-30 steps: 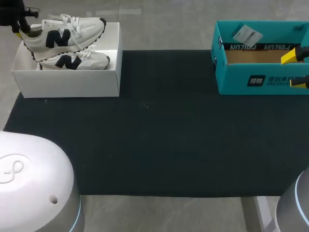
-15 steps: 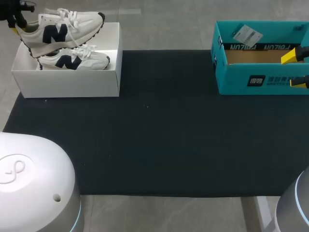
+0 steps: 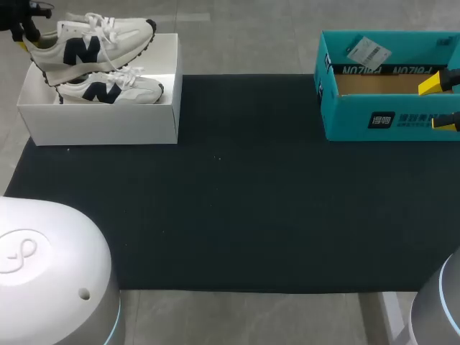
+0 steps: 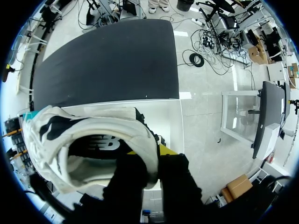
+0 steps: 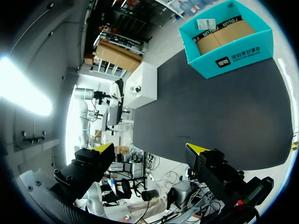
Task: Take the shoe out of the shoebox, open the shoe tongue, remove and reinsert the insole, then place the shoe into the shoebox
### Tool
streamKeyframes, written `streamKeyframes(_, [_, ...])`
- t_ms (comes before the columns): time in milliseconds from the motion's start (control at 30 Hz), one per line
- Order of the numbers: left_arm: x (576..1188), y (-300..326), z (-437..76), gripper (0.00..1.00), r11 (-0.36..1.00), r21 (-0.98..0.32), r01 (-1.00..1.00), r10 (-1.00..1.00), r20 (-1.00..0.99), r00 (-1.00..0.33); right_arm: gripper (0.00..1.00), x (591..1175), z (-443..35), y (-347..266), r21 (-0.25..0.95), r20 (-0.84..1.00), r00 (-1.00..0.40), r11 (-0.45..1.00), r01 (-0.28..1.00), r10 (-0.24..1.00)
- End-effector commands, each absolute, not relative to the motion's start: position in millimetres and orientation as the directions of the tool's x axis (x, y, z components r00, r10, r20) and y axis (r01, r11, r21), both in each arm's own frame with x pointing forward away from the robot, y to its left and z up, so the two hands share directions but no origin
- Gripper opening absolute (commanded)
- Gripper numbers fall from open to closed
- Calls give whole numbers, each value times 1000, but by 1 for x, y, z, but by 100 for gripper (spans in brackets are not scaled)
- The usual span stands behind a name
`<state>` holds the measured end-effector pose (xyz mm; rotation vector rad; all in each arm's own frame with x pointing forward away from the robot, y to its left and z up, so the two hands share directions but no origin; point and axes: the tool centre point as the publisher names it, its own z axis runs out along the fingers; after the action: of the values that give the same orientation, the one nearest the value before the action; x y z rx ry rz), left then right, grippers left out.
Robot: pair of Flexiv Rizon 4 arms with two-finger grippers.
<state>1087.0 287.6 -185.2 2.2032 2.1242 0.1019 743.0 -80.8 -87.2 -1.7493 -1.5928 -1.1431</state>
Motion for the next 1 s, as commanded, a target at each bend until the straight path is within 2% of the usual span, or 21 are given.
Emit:
streamKeyframes(33, [1076,272,-173,0,-35,116,993,997,73,27,100,744,-88,-80,165,839,-40,-183,969,543])
streamKeyframes(400, [1037,216,-142,0,3,182,983,958,282,-55,100,744,-88,-80,165,839,-40,-183,969,543])
streamKeyframes(733, [996,179,-140,0,34,227,973,956,275,-97,100,744,-88,-80,165,839,-40,-183,969,543])
streamKeyframes(1000, [969,141,-148,0,-22,192,981,969,245,-26,100,744,-88,-80,165,839,-40,-183,969,543])
